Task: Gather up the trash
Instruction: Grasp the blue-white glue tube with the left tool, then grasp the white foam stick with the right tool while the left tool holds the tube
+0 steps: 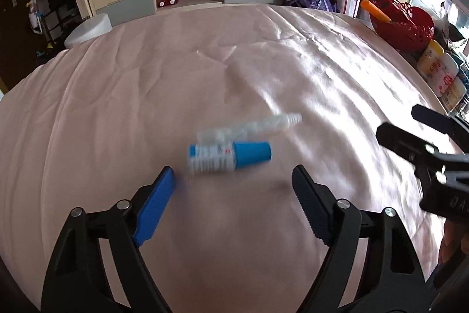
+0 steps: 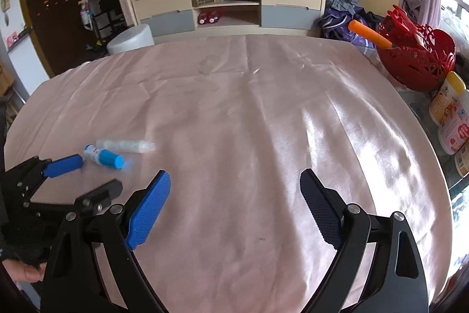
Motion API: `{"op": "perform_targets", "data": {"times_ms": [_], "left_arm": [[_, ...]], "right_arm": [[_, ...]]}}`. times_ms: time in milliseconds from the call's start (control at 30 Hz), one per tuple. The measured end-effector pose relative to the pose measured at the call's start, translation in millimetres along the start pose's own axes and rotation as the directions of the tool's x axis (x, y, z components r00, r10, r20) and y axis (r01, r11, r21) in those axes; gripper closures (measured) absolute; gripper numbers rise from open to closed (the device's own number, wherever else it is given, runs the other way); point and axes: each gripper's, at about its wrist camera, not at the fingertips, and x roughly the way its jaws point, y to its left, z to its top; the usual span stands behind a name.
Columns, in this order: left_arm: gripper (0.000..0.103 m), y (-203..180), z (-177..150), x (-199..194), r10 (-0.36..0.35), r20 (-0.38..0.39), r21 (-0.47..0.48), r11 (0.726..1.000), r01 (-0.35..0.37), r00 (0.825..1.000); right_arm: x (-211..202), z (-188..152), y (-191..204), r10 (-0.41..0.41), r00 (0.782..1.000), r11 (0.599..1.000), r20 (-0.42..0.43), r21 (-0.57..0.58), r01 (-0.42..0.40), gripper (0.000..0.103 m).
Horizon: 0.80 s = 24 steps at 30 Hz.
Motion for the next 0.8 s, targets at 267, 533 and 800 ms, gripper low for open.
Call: {"op": "perform_targets", "data": {"times_ms": [267,533,800], "left_arm": [[0.048,6.8,12.5,5.0,0.001,0.009,0.022,1.000,-0.001,1.000],[0.048,46.9,-2.9,-6.4,0.025,0.013,0.007,1.000,-0.025,1.000],[0.048,86.3,-4.4,-11.0,0.003,-0.004,-0.048,0.999,-0.003,1.000]], "right_arm": [[8.8,7.9,4.0,0.004,1.000,1.000,-0.009,-0.012,-0.004,0.013],[27.2,7.3,47.9,0.059,0.997,0.995,-0.044,-0.081,-0.062,0.013],[51.4,11.7,93.5,0.084,0.992,0.981,-0.096,-0.167,-0.099,0.012]]}}
